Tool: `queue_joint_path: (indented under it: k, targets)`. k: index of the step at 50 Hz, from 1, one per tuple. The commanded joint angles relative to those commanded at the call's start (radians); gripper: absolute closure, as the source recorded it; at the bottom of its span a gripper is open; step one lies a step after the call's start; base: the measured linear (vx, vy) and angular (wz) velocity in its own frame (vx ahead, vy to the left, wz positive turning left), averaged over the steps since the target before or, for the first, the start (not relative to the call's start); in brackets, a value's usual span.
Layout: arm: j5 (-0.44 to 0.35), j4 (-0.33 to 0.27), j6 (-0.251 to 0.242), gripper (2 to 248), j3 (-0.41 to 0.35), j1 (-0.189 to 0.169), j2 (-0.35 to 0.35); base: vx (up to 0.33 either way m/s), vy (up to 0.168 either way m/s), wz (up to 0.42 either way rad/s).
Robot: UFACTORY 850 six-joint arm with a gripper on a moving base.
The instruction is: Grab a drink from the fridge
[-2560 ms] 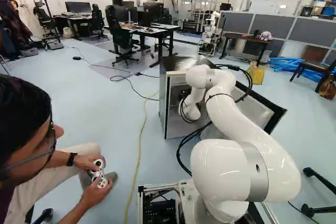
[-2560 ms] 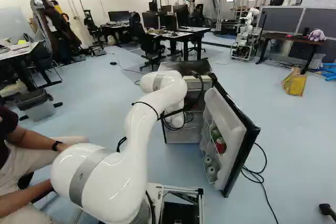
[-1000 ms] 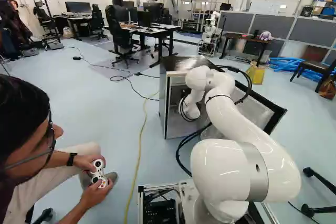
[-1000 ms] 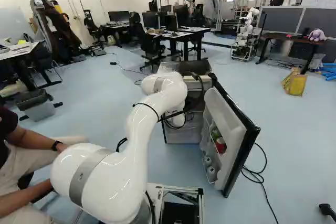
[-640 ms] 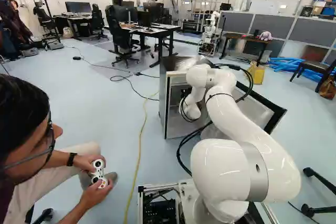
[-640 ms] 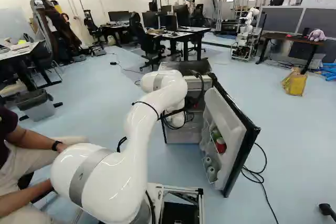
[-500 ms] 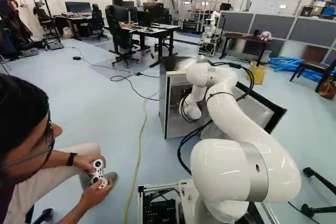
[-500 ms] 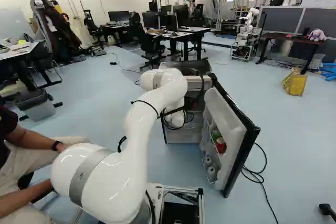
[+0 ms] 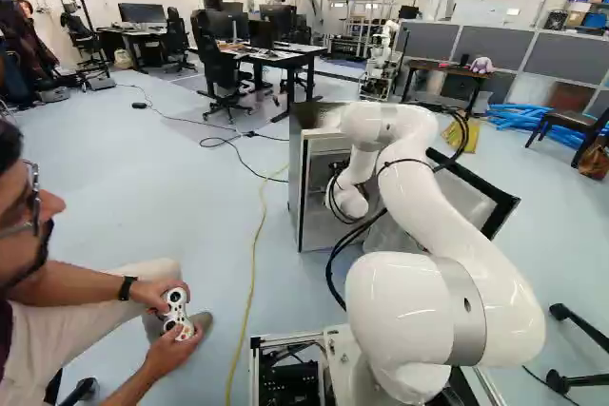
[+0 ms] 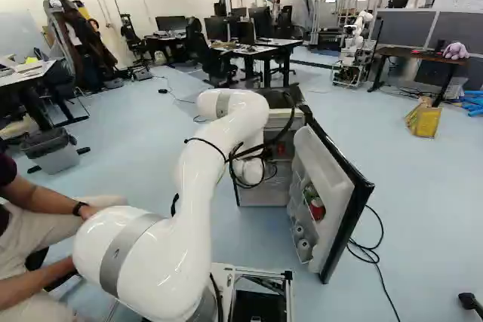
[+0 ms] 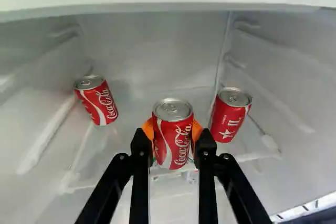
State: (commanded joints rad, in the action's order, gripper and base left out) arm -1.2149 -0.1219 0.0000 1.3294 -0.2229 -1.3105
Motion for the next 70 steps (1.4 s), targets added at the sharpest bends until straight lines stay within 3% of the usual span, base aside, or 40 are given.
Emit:
queue_joint_path:
  k: [70]
  targets:
    - [0.0, 0.0, 0.0, 161, -0.572, -0.007, 0.455, 0.0, 0.0, 0.0]
